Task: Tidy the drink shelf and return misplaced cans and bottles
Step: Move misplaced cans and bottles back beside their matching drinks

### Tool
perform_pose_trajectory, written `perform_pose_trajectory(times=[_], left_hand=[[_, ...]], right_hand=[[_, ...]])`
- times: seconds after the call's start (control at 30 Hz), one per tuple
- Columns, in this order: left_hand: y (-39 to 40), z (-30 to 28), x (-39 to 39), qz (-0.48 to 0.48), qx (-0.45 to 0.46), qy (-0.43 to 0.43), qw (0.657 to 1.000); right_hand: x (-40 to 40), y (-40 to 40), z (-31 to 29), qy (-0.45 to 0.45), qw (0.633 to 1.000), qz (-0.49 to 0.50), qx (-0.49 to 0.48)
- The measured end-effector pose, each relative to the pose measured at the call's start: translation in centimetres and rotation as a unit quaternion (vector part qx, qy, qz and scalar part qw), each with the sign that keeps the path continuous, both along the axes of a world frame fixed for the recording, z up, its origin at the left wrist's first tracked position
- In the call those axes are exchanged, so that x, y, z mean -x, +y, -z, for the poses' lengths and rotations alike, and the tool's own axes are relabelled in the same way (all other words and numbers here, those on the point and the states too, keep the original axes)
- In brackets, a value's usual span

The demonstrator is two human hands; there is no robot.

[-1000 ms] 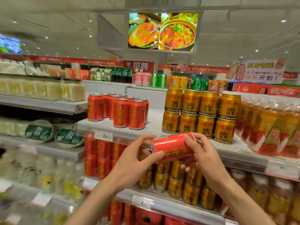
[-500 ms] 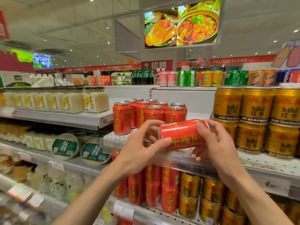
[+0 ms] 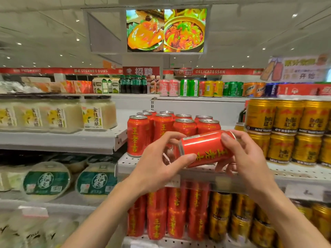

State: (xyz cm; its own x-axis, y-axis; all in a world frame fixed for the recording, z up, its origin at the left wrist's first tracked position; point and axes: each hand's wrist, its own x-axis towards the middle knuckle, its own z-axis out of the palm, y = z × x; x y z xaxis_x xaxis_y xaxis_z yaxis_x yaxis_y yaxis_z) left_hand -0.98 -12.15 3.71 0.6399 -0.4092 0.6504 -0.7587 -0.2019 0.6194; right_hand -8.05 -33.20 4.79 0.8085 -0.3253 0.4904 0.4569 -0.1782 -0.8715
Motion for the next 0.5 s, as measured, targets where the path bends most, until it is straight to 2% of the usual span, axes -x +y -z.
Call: perform_pose_trajectory(times=[0.27,0.5], left_hand=[[6.2,0.6,-1.6,0.022,-0.067,-0.066,0.995],[9.9,-1.1,-3.1,-0.088,-0.148,-0.197,0.965]], right_hand=[[1.8,7.3,-0.2,-0.008,0.996,0.078,0.041],[0.0,10.8,-2.9,-0.014,0.980,0.130,0.152]])
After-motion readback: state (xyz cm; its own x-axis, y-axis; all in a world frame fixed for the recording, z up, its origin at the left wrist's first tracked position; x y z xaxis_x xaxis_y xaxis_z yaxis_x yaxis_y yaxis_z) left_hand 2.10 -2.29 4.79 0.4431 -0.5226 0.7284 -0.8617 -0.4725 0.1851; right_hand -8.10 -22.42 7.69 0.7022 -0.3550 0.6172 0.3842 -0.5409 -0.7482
